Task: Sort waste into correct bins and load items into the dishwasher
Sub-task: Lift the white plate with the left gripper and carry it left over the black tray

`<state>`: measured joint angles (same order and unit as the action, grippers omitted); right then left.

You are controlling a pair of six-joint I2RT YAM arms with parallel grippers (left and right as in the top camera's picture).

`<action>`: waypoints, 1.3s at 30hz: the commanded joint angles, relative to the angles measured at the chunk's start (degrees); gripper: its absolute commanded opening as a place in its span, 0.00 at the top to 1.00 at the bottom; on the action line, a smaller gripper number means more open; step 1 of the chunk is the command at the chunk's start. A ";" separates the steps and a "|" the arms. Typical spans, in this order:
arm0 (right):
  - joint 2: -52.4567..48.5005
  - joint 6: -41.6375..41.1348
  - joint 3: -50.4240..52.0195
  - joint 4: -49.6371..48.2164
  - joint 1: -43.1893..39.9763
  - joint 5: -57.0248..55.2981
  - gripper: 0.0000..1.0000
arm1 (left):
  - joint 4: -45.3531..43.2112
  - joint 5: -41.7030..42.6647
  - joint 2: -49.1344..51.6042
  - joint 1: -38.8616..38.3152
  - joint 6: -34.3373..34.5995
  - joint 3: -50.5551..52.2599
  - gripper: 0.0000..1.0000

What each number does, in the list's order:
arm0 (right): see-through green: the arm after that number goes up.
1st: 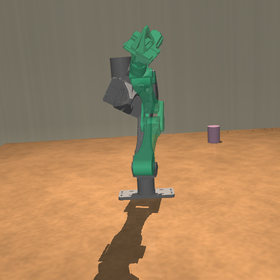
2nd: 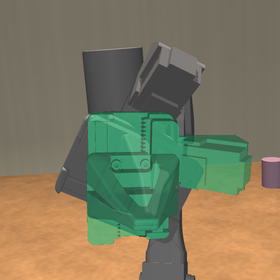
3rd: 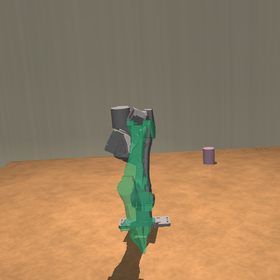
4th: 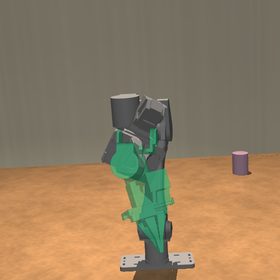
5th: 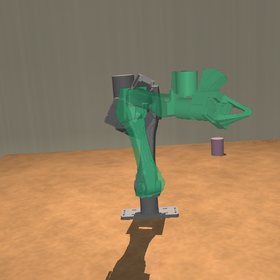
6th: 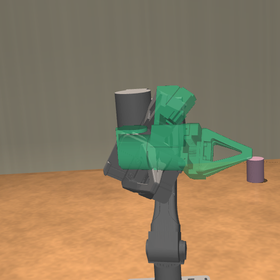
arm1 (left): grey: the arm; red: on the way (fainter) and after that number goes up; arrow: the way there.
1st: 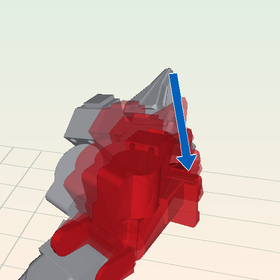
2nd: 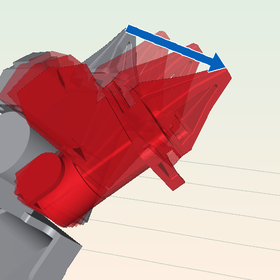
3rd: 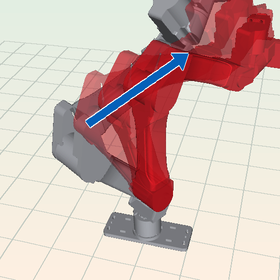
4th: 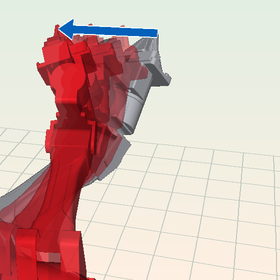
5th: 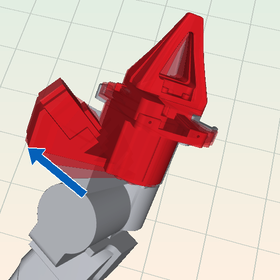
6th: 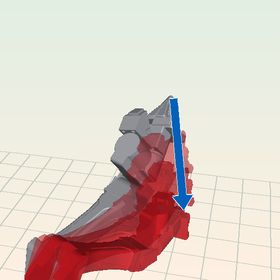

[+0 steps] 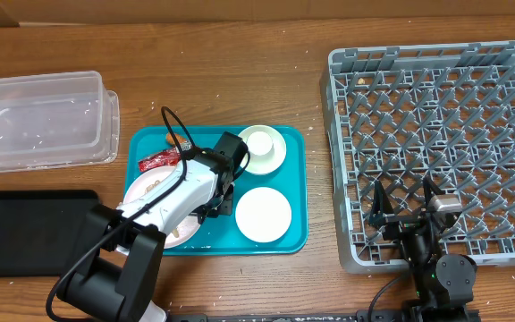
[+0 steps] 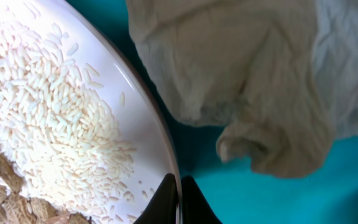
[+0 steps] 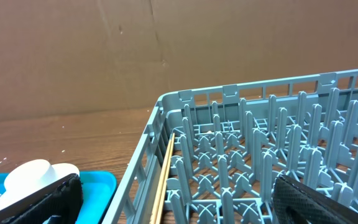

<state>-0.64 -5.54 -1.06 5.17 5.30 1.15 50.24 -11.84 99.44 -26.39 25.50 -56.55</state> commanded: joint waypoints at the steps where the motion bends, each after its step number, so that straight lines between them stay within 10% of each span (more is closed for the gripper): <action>1: 0.48 0.20 0.59 -0.37 0.13 -0.20 0.00 | 1.88 -0.87 0.55 -0.26 0.46 -1.95 0.96; 26: 0.48 0.20 0.59 -0.37 0.13 -0.17 0.00 | 22.69 -11.72 0.52 0.17 7.54 -19.02 0.96; 39: 0.48 0.22 0.59 -0.37 0.13 -0.17 0.00 | 30.16 -12.59 0.52 14.99 8.11 -28.39 0.96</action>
<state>-0.62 -5.54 -1.06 5.17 5.30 1.15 79.92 -21.87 99.77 -15.22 32.34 -83.11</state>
